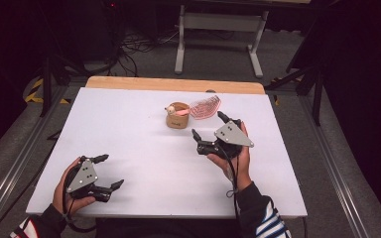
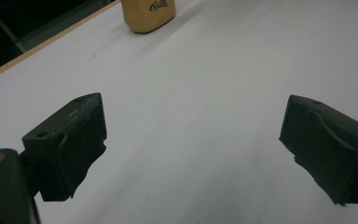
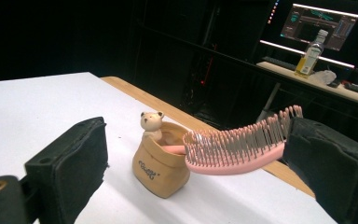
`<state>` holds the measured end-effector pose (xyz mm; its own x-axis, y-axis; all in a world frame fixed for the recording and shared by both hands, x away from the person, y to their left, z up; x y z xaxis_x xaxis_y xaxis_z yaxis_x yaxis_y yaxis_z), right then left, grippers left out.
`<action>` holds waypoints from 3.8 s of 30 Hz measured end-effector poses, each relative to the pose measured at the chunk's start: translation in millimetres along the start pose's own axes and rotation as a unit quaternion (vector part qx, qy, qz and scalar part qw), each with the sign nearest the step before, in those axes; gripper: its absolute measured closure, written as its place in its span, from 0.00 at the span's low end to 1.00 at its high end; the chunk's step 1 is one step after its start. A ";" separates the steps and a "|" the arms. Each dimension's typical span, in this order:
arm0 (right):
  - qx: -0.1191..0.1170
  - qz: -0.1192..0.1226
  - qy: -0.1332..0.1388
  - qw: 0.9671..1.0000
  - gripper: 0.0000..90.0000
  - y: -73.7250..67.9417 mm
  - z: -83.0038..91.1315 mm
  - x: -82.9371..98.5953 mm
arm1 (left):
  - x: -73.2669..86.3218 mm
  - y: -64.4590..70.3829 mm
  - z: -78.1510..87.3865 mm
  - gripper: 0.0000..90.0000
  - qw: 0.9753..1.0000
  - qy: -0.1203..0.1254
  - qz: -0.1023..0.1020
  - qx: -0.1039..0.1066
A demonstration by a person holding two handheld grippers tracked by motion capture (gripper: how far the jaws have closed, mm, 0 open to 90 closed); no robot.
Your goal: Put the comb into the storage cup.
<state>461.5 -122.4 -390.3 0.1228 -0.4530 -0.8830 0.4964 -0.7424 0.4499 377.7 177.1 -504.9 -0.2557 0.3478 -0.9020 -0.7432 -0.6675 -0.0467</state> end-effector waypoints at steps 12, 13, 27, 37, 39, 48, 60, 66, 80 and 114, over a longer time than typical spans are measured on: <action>-0.017 0.014 0.000 1.000 0.08 -9.0 9.4 -0.9 | 0.2 -0.1 -0.2 0.09 1.000 -0.002 -0.002 0.001; -0.017 0.015 0.000 1.000 0.08 -9.6 10.3 -0.8 | 0.1 0.0 -0.4 0.09 1.000 -0.001 -0.001 0.001; -0.031 0.033 -0.008 0.999 0.08 -18.9 21.1 6.3 | 0.7 0.4 -0.9 0.09 1.000 -0.003 0.001 0.001; -0.032 0.035 -0.007 0.999 0.08 -19.3 33.6 13.0 | 0.8 0.0 -1.1 0.09 1.000 -0.003 0.001 -0.001; -0.033 0.035 -0.007 0.999 0.08 -18.9 36.2 14.1 | 1.0 0.3 -1.3 0.09 1.000 -0.004 0.001 0.000; -0.037 0.044 -0.012 0.998 0.08 -21.5 46.7 21.5 | 1.1 0.4 -1.3 0.09 1.000 -0.004 0.001 0.001; -0.046 0.046 -0.014 0.998 0.08 -25.5 61.3 33.7 | 1.1 0.9 -1.7 0.09 1.000 -0.005 -0.001 0.000; -0.043 0.058 -0.013 0.997 0.08 -29.0 68.7 41.5 | 0.9 1.1 -1.6 0.09 1.000 -0.004 -0.002 0.001; -0.041 0.060 -0.044 0.996 0.07 -29.6 82.8 71.8 | 0.3 1.6 -1.4 0.09 1.000 -0.004 -0.004 -0.001; -0.033 0.059 -0.084 0.994 0.05 -28.3 96.8 104.4 | 1.8 5.5 -5.2 0.08 1.000 -0.012 -0.007 0.006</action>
<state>377.1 -196.4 -482.3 0.0405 -0.6154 -0.7872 0.5429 -0.6478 0.5344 376.4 170.7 -509.0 -0.2596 0.3730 -0.8908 -0.7547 -0.6538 -0.0538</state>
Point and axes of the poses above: each handheld gripper's, and its own axes: z roughly backward along the jaws, x roughly out of its underside, y roughly to its right, the point moved 9 cm from there along -z, roughly forward along the jaws, and after that the axes turned 11 degrees about z, right-handed, at the moved point
